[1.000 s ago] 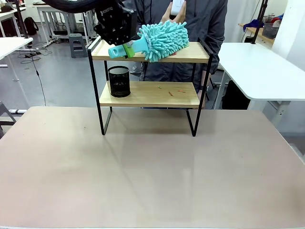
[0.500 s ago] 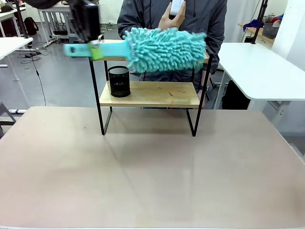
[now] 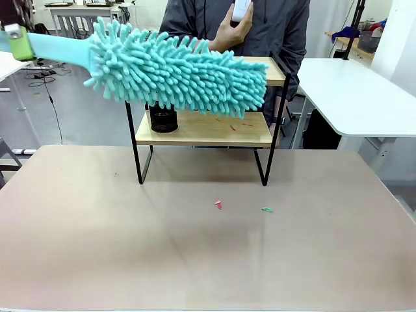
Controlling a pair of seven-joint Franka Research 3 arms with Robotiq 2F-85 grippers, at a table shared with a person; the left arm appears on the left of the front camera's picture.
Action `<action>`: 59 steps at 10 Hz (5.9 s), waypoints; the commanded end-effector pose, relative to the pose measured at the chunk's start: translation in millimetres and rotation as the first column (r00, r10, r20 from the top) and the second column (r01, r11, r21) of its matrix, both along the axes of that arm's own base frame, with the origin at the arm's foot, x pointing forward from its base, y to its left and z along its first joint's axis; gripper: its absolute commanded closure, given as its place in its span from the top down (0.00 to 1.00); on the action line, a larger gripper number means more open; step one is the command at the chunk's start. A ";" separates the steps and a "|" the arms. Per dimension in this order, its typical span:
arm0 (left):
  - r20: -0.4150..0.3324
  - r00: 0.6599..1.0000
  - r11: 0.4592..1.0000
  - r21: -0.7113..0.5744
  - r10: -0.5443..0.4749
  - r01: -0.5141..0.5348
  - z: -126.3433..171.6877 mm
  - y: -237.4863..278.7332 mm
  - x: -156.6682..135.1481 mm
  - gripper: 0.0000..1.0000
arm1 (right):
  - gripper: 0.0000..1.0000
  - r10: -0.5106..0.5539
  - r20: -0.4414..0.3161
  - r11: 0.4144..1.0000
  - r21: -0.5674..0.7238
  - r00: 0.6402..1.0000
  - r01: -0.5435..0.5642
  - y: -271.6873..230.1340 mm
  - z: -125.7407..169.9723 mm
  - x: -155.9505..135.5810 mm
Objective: Clean the shelf.
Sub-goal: Clean the specific tier of the Shelf with the Duster once objects are removed, then clean the remaining tier of the Shelf with the Duster once objects are removed.
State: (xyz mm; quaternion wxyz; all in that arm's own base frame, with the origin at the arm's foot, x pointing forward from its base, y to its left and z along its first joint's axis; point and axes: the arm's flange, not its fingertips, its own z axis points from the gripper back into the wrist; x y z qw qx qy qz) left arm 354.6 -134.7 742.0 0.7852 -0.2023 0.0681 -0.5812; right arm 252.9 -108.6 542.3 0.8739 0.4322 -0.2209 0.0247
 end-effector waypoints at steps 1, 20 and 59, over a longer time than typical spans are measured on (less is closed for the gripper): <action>0.001 0.999 0.996 -0.075 0.047 -0.047 -10.8 0.0 5.3 0.13 | 1.00 0.015 0.028 1.000 0.014 0.999 -0.015 1.0 1.5 1.9; -0.122 0.270 0.229 -0.274 0.955 -0.934 -119.9 279.3 29.1 0.13 | 1.00 0.015 0.028 1.000 0.014 0.999 -0.015 1.0 1.5 1.9; 0.188 0.767 0.789 -0.129 0.614 -0.600 -203.3 -3.6 -14.1 0.13 | 1.00 0.015 0.028 1.000 0.014 0.999 -0.015 1.0 1.5 1.9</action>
